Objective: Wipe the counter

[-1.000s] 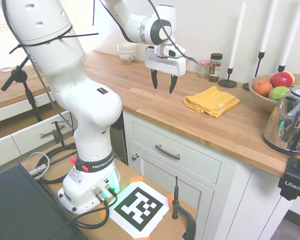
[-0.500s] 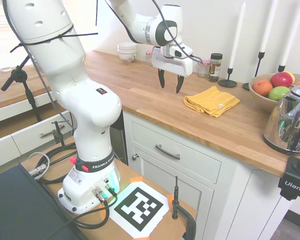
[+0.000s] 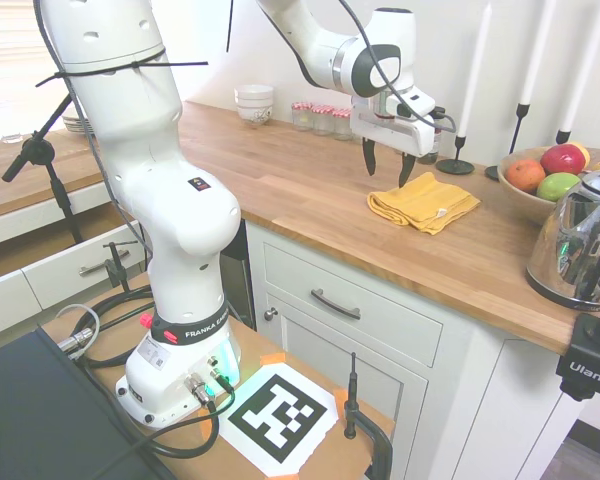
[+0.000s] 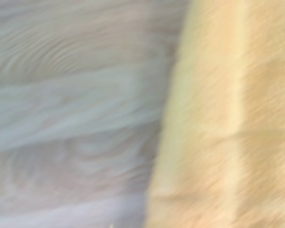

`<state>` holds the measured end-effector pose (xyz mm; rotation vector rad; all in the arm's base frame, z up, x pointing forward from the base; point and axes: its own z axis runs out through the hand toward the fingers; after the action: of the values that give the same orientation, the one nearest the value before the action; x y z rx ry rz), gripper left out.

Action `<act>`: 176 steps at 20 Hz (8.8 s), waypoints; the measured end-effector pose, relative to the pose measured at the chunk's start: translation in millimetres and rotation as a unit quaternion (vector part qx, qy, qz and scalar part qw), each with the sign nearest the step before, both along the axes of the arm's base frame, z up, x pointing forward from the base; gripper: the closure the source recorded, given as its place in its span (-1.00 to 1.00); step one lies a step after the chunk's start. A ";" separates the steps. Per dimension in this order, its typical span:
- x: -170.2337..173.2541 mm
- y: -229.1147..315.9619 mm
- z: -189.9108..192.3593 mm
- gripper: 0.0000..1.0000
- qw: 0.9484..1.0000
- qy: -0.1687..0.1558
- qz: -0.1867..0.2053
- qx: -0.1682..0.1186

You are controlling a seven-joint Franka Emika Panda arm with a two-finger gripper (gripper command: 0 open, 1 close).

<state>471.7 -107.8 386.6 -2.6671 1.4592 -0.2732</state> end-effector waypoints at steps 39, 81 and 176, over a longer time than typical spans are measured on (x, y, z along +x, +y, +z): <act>19.0 -87.9 -64.7 1.00 0.999 -0.019 -0.031 0.025; 62.1 200.0 -49.4 1.00 0.996 -0.021 0.081 -0.032; -6.8 -79.1 -39.8 -1.00 0.997 -0.066 -0.032 0.004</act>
<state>464.9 -186.9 346.7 -2.5450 1.5027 -0.4384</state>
